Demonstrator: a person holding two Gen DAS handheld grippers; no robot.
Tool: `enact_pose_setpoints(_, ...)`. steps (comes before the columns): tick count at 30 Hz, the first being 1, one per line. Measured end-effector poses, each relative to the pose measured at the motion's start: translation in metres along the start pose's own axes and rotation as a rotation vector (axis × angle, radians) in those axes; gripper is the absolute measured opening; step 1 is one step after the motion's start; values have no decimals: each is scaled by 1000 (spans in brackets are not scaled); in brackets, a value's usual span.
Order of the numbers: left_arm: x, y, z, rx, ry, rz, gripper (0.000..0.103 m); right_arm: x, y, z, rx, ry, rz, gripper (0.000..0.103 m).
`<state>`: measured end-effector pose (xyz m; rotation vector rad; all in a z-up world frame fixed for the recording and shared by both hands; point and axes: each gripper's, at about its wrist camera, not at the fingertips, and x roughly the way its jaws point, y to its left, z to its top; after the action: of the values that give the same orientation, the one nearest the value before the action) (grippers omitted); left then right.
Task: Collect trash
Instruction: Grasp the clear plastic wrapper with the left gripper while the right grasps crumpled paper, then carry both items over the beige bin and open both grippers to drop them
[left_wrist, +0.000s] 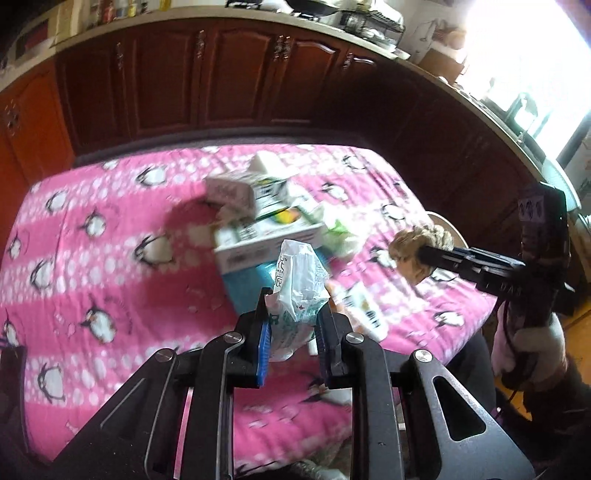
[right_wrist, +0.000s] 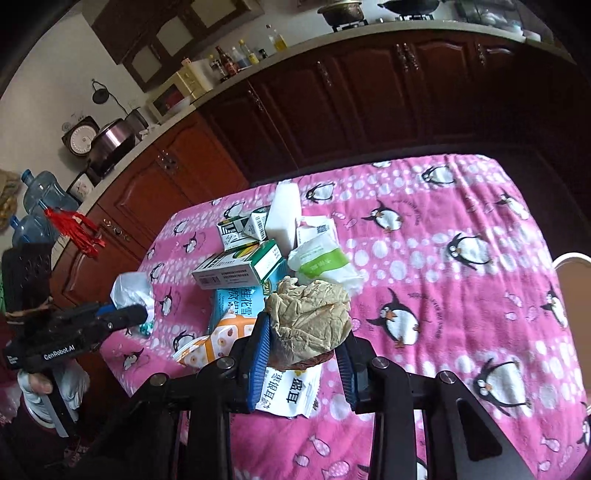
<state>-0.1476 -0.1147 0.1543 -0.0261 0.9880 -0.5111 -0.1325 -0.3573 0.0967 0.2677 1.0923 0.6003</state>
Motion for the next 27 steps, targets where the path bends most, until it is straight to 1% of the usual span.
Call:
enact_pose_setpoints(2, 8, -10, 5, 18, -6, 12, 18, -6, -1, 0, -8, -15, -13, 32)
enact_pose_setpoints(5, 15, -25, 13, 30, -8, 10, 18, -17, -6, 2, 0, -41, -23, 32)
enact_pose_setpoints(14, 38, -78, 32, 130, -19, 46, 18, -46, -32, 1, 37, -95, -70, 32)
enact_pose_setpoints(20, 57, -112, 46, 190, -12, 48, 18, -65, -56, -2, 72, -121, -115, 32)
enact_pose_setpoints(27, 74, -147, 58, 233, -7, 26, 18, -87, -86, -6, 110, -147, -176, 32)
